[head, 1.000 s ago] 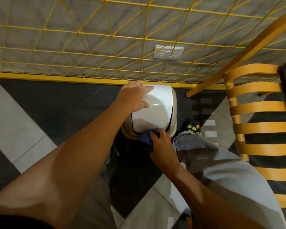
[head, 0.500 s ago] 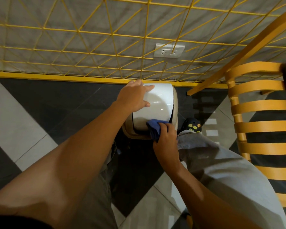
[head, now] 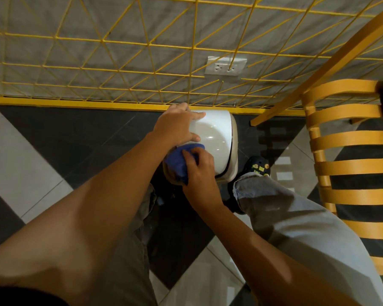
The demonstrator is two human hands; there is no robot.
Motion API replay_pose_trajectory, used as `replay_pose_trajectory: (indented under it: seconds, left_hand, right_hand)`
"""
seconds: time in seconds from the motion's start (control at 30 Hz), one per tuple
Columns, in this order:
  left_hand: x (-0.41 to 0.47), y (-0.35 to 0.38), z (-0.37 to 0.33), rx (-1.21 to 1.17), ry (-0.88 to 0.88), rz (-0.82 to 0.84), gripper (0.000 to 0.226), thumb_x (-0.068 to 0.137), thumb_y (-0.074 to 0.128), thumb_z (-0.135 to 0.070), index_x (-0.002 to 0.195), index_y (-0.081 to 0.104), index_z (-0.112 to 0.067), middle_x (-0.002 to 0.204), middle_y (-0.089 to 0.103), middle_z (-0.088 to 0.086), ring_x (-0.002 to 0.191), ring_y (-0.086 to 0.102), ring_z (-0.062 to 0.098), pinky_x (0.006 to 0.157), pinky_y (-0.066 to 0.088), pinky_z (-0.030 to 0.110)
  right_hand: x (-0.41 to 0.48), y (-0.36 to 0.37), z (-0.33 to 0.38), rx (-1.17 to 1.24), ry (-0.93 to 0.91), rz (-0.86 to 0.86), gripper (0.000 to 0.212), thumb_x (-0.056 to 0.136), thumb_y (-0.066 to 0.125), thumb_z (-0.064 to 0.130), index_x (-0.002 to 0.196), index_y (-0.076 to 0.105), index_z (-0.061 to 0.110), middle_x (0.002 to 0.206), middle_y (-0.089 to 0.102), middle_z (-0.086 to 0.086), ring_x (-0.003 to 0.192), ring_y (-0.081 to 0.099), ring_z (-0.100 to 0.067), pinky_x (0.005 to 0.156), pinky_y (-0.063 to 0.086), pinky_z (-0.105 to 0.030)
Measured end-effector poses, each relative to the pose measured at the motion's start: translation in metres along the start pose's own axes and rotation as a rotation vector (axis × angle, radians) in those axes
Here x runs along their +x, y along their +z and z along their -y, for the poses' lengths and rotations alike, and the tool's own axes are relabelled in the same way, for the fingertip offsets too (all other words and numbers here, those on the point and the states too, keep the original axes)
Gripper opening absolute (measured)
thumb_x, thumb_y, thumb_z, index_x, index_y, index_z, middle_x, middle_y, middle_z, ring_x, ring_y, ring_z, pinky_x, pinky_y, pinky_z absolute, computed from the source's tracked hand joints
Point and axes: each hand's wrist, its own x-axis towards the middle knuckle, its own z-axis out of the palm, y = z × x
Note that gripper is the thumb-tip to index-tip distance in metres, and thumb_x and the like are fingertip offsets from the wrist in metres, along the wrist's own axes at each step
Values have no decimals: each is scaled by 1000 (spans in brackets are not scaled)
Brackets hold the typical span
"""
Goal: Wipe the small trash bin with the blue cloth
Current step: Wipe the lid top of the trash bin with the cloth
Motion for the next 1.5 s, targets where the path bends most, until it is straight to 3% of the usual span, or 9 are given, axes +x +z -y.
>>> replay_pose_trajectory:
  seconds: [0.1, 0.33, 0.53, 0.67, 0.77, 1.07, 1.2, 1.37, 1.5]
  left_hand:
    - [1, -1, -1, -4, -6, 14, 69, 75, 70, -41, 136, 38, -35, 129, 45, 5, 123, 37, 26, 98, 36, 39]
    - [-2, -1, -3, -29, -7, 24, 69, 77, 70, -38, 137, 37, -34, 132, 43, 5, 125, 35, 26, 101, 35, 40]
    - [-1, 0, -3, -29, -1, 2, 69, 76, 71, -37, 136, 39, -35, 129, 45, 6, 122, 37, 27, 100, 35, 38]
    - [-1, -1, -3, -31, -1, 6, 69, 75, 71, -36, 136, 39, -33, 127, 46, 5, 121, 38, 26, 99, 36, 38]
    - [-1, 1, -2, -23, 5, 2, 69, 76, 71, -37, 137, 38, -33, 128, 45, 5, 121, 38, 26, 98, 36, 38]
    - [-1, 2, -3, -11, 1, 4, 69, 77, 69, -36, 138, 37, -32, 128, 44, 5, 120, 38, 26, 97, 36, 37]
    - [-1, 2, -3, -26, 1, 8, 69, 78, 70, -35, 138, 37, -31, 127, 43, 5, 120, 37, 25, 97, 36, 37]
    - [-2, 1, -4, -23, -6, 15, 69, 78, 69, -34, 138, 36, -31, 129, 42, 5, 122, 36, 26, 98, 37, 39]
    - [-3, 2, -5, -22, -5, 12, 69, 78, 69, -34, 139, 36, -30, 130, 42, 8, 123, 36, 27, 100, 38, 40]
  right_hand:
    - [-3, 8, 1, -176, -84, 70, 49, 81, 62, 6, 128, 50, 0, 132, 50, -20, 122, 45, -38, 98, 42, -42]
    - [-15, 6, -19, -281, -263, 190, 38, 75, 64, 7, 113, 61, 0, 121, 60, -17, 109, 57, -37, 86, 48, -41]
    - [19, -18, -25, -329, -534, -11, 34, 73, 72, 13, 105, 67, 4, 113, 65, -16, 105, 62, -33, 87, 51, -38]
    - [29, -22, -28, -450, -638, 194, 40, 69, 75, 17, 107, 66, 8, 125, 59, -17, 118, 55, -34, 95, 46, -41]
    - [22, -19, -30, -456, -651, 303, 45, 66, 76, 17, 109, 64, 9, 130, 56, -17, 119, 55, -34, 96, 45, -42]
    - [22, -31, -39, -464, -794, 408, 41, 65, 77, 12, 104, 65, 9, 124, 59, -15, 116, 56, -32, 93, 47, -42]
    - [33, -41, -29, -458, -680, 316, 43, 60, 82, 14, 101, 67, 12, 121, 61, -13, 113, 58, -33, 89, 50, -44]
    - [18, -23, -38, -502, -676, 398, 46, 74, 69, 12, 119, 58, 10, 139, 46, -12, 132, 40, -33, 101, 39, -44]
    - [13, -12, -42, -530, -622, 449, 44, 81, 61, 11, 123, 53, 8, 142, 41, -12, 133, 37, -34, 102, 36, -45]
